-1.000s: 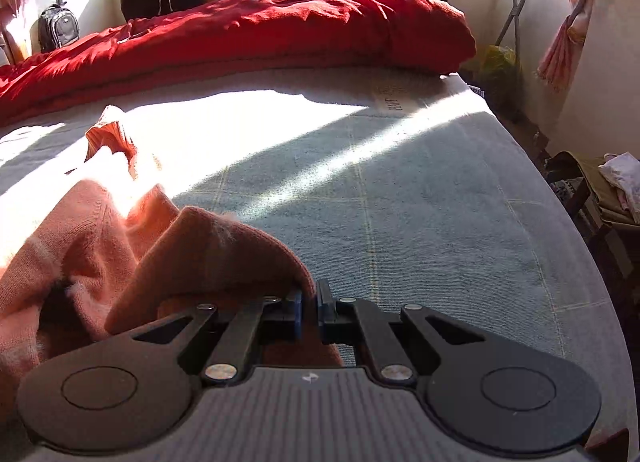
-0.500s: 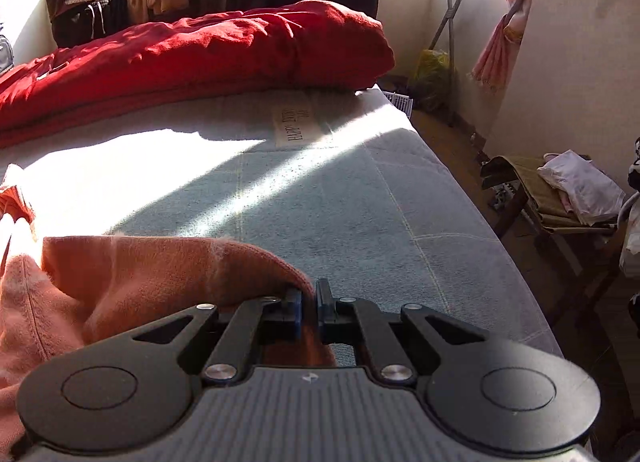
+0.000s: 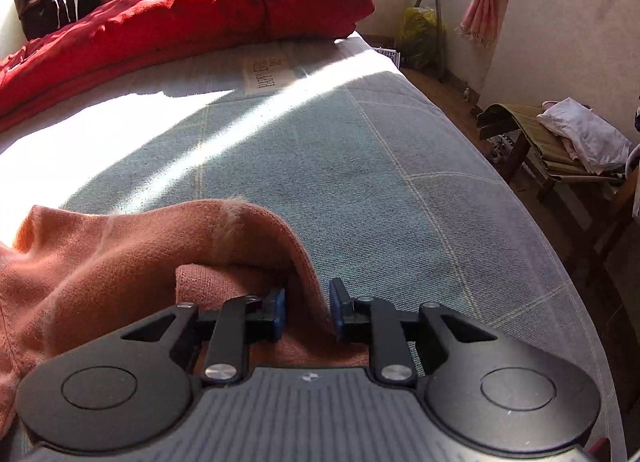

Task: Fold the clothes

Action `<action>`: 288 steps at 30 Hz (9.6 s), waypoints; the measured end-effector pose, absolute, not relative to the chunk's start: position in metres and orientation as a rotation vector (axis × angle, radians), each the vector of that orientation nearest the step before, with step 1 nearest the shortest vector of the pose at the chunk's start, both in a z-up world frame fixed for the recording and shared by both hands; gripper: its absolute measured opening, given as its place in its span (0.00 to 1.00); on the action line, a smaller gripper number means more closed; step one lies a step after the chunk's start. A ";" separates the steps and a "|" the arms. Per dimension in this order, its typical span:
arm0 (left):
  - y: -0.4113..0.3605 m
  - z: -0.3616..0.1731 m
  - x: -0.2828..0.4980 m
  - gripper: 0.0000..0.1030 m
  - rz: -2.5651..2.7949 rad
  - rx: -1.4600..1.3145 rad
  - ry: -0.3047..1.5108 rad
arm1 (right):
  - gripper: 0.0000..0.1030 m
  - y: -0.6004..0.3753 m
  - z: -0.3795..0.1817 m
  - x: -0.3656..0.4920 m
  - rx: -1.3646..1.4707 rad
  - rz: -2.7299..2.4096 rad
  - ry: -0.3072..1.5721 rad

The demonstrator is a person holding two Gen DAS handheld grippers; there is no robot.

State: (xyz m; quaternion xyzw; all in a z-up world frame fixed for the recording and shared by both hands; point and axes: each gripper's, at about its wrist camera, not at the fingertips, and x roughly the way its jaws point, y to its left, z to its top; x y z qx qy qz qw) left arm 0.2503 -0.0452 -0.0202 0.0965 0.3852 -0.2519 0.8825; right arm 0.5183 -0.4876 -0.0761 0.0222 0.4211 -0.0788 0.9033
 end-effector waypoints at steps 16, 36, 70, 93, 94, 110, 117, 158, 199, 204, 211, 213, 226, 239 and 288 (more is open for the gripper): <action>-0.044 -0.011 0.226 0.69 -0.502 0.183 0.761 | 0.52 -0.494 -0.091 0.430 0.257 -0.023 0.966; -0.034 -0.018 0.229 0.70 -0.445 0.130 0.800 | 0.08 -0.537 -0.066 0.433 0.130 -0.237 0.857; 0.017 -0.039 0.189 0.73 -0.333 0.085 0.828 | 0.57 -0.336 0.016 0.375 -0.103 0.205 0.755; 0.108 -0.056 0.140 0.75 -0.250 -0.099 0.773 | 0.49 -0.038 -0.017 0.331 -0.565 0.510 0.710; 0.111 -0.057 0.140 0.75 -0.252 -0.109 0.771 | 0.43 -0.038 -0.018 0.330 -0.584 0.507 0.704; 0.111 -0.056 0.144 0.75 -0.252 -0.118 0.762 | 0.23 -0.105 0.004 0.332 -0.509 0.398 0.690; 0.096 -0.051 0.144 0.75 -0.264 -0.087 0.748 | 0.22 -0.163 0.002 0.331 -0.392 0.332 0.713; 0.028 -0.064 0.237 0.59 -0.347 -0.194 0.683 | 0.65 -0.308 -0.041 0.247 0.232 0.199 0.664; 0.201 -0.013 0.315 0.03 0.162 0.036 0.596 | 0.70 -0.241 -0.027 0.248 0.024 0.283 0.676; 0.238 -0.011 0.333 0.04 0.256 0.036 0.605 | 0.70 -0.231 -0.025 0.249 0.002 0.290 0.677; 0.293 -0.005 0.351 0.04 0.421 0.029 0.595 | 0.70 -0.225 -0.020 0.254 0.004 0.268 0.657; 0.306 0.001 0.355 0.04 0.436 0.005 0.589 | 0.70 -0.224 -0.020 0.255 0.003 0.265 0.655; 0.337 -0.005 0.404 0.13 0.453 0.035 0.717 | 0.70 -0.228 -0.030 0.266 0.002 0.229 0.693; 0.420 -0.020 0.353 0.33 0.576 -0.179 0.746 | 0.70 -0.215 -0.044 0.279 0.004 0.250 0.728; 0.405 -0.014 0.335 0.30 0.393 -0.161 0.723 | 0.72 -0.179 -0.026 0.264 -0.052 0.321 0.686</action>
